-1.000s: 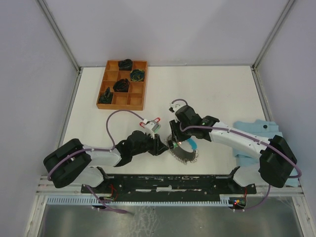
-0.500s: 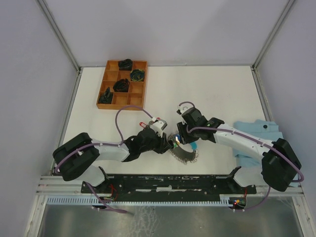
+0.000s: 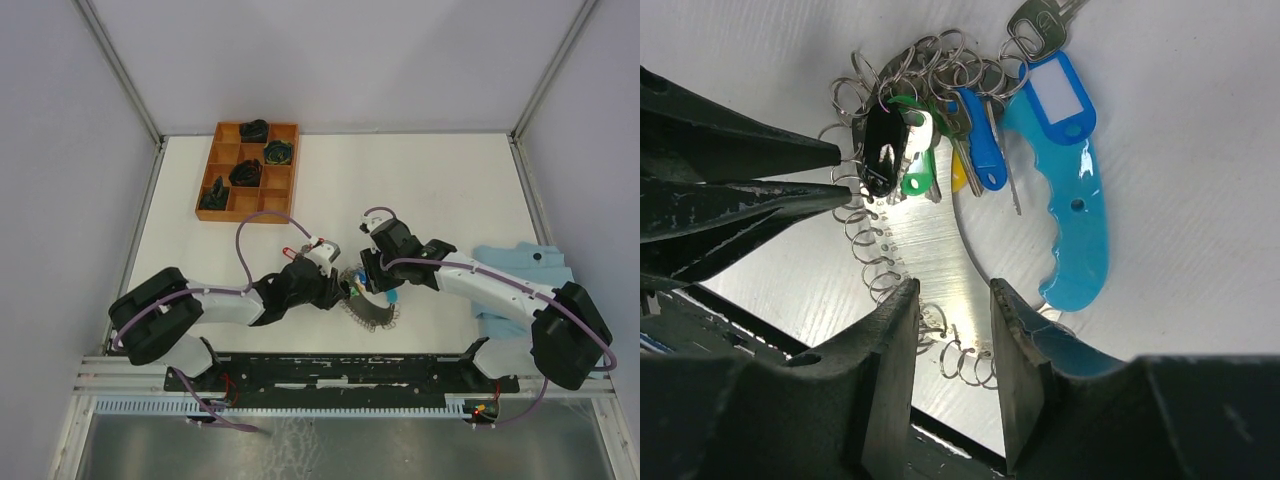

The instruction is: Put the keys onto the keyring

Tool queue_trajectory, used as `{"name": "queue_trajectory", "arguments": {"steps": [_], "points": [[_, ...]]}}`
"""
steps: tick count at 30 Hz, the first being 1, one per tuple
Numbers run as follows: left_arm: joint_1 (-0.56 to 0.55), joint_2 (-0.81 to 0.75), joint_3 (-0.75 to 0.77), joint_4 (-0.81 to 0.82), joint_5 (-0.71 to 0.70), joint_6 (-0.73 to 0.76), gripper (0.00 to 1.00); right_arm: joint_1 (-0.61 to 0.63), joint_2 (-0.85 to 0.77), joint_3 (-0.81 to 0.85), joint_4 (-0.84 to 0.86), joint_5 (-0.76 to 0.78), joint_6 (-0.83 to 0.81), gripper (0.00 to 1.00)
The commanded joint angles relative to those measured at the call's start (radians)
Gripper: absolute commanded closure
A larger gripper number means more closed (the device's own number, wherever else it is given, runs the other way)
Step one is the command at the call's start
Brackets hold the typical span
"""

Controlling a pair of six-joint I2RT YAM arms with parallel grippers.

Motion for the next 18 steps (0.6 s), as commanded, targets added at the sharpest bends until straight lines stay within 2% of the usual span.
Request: {"name": "queue_trajectory", "arguments": {"steps": [1, 9, 18], "points": [[-0.003, -0.082, 0.018, -0.047, -0.029, 0.136, 0.68, -0.005, -0.040, -0.003, 0.034, -0.015, -0.022, 0.57], [-0.004, -0.119, 0.033, -0.162, -0.043, 0.343, 0.66, -0.005, -0.048, -0.002, 0.041, -0.048, -0.045, 0.57], [-0.004, -0.066, 0.058, -0.174, 0.004, 0.471, 0.65, -0.004, -0.042, -0.004, 0.050, -0.084, -0.060, 0.56]]}}
